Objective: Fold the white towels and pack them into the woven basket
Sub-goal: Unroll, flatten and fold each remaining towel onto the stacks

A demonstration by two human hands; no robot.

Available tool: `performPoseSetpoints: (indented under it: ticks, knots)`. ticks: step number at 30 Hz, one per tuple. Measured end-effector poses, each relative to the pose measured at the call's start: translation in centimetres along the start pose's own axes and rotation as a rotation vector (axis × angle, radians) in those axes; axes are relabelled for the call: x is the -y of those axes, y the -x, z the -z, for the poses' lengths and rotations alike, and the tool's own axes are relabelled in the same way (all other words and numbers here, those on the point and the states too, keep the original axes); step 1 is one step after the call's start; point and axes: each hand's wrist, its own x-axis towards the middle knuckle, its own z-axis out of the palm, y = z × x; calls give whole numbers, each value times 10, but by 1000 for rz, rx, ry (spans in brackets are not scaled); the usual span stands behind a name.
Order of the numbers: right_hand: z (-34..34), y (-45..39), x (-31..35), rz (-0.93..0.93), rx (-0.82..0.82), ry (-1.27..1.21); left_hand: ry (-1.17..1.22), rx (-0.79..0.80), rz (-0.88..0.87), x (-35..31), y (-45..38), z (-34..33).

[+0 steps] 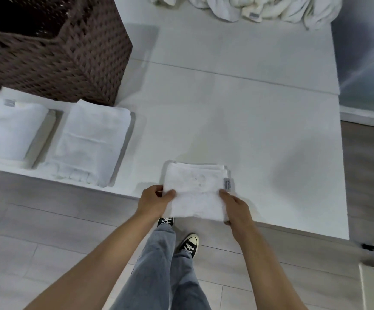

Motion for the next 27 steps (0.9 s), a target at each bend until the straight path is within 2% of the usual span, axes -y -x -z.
performPoseSetpoints:
  ticks: [7,16,21,27]
  knots:
    - [-3,39,6,91,39,38,122,12,38,1,42,33]
    - [-61,65,83,261,158,137,314,-89,-1,-13,57,104]
    - [-114,73,132,405,236,341,396,-158,-26,-14,46,148]
    - [-182,65,172,623,253,564,462,-212,-9,-11,25,182]
